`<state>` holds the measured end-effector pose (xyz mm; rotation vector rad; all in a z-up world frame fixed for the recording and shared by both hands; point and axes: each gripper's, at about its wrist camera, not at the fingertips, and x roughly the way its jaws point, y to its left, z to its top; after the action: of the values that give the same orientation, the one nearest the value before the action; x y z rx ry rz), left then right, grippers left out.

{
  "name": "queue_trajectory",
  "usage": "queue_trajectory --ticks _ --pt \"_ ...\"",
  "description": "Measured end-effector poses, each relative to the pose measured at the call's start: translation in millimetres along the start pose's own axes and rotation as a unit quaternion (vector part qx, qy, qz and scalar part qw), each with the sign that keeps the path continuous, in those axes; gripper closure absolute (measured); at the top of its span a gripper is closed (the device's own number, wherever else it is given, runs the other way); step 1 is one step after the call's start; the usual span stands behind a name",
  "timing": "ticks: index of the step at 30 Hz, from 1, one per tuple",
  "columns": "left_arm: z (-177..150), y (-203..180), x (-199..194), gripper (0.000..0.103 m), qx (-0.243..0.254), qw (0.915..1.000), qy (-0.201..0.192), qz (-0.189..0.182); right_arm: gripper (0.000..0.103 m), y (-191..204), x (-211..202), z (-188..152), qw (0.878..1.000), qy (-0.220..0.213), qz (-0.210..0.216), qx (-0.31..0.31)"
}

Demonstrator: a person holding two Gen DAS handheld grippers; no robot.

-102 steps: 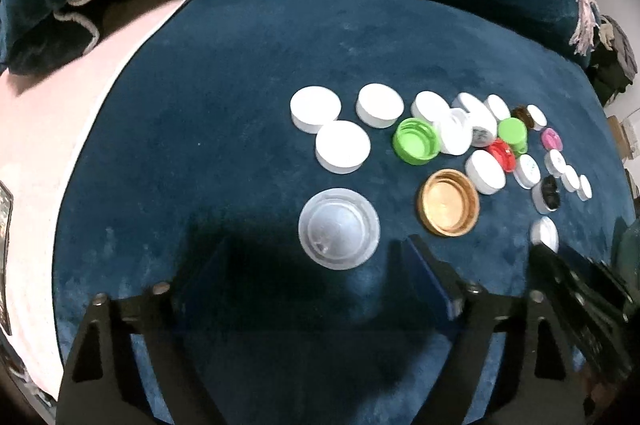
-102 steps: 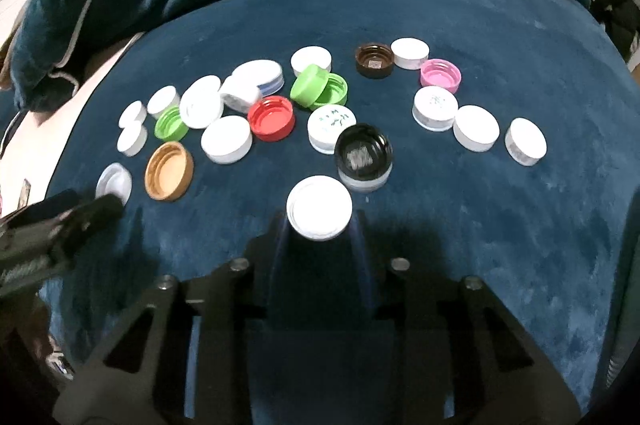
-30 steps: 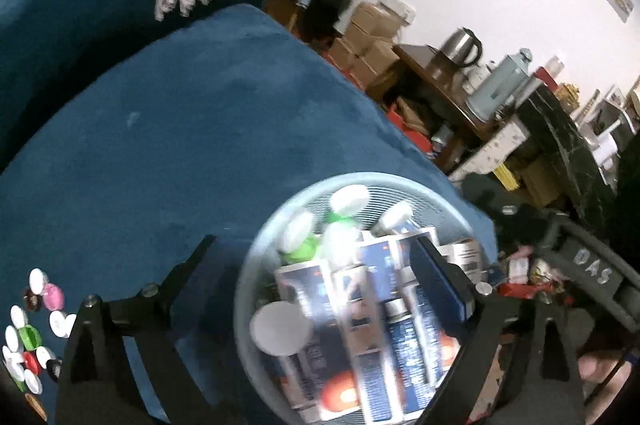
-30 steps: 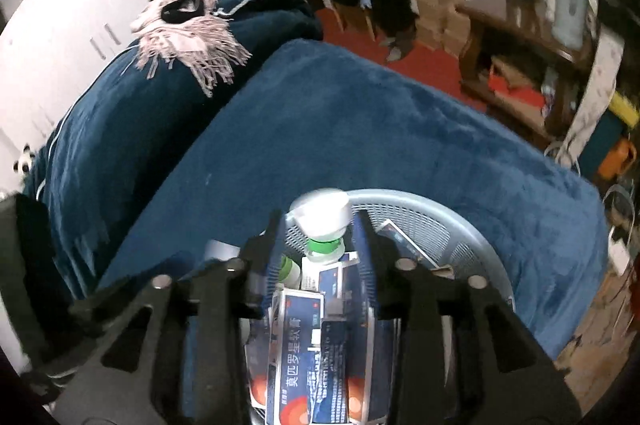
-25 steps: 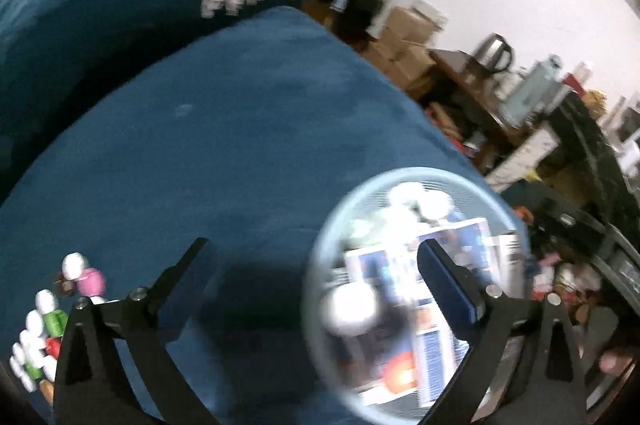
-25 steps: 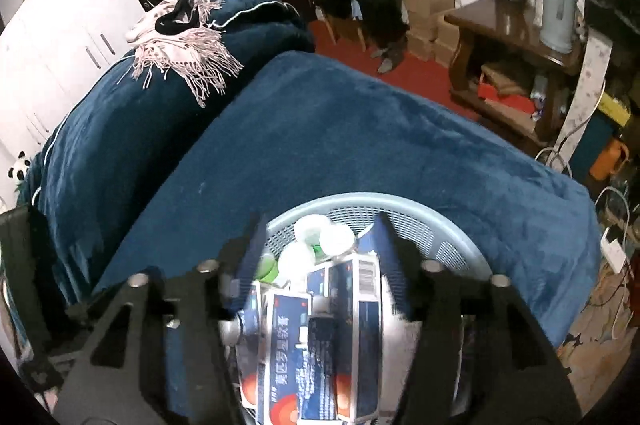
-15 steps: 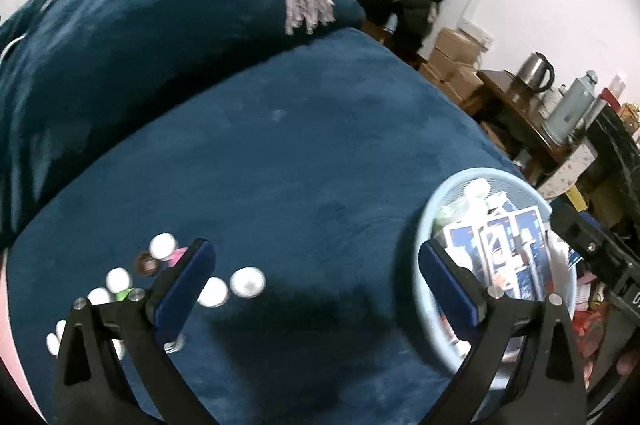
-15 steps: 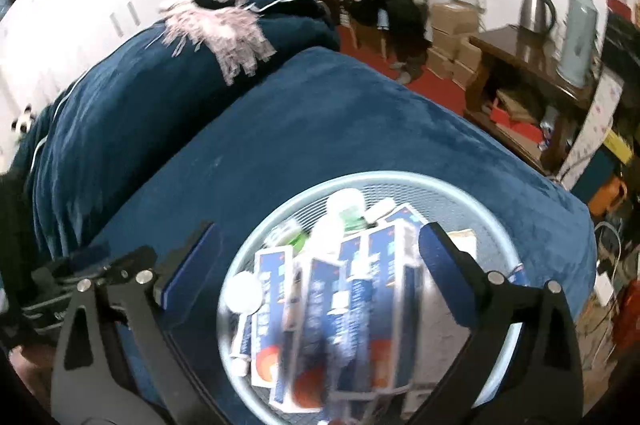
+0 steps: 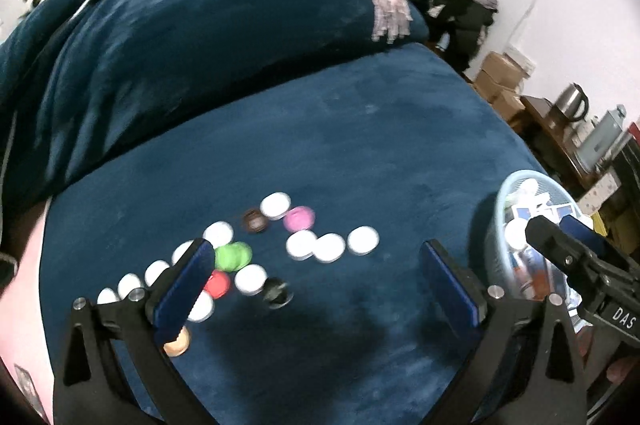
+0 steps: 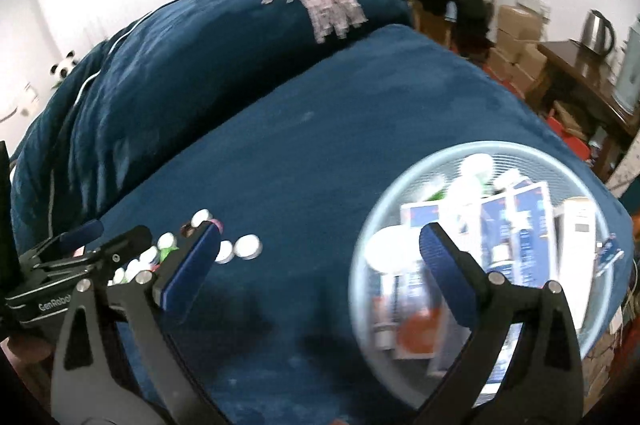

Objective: Organize objects
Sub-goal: 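Move both open grippers back from the basket to the caps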

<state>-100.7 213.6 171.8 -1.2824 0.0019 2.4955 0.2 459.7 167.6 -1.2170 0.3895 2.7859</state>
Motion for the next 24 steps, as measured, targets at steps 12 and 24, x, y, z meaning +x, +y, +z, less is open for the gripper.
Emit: queue_trajectory --ticks 12,24 --pt "-111.8 123.5 24.0 0.001 -0.137 0.9826 0.091 0.087 0.0 91.5 83.3 -86.4 0.981 0.158 0.017 -0.113" --pt "-162.4 172.3 55.4 0.0 -0.174 0.9649 0.153 0.124 0.0 105.7 134.5 -138.9 0.955 0.246 -0.044 -0.158"
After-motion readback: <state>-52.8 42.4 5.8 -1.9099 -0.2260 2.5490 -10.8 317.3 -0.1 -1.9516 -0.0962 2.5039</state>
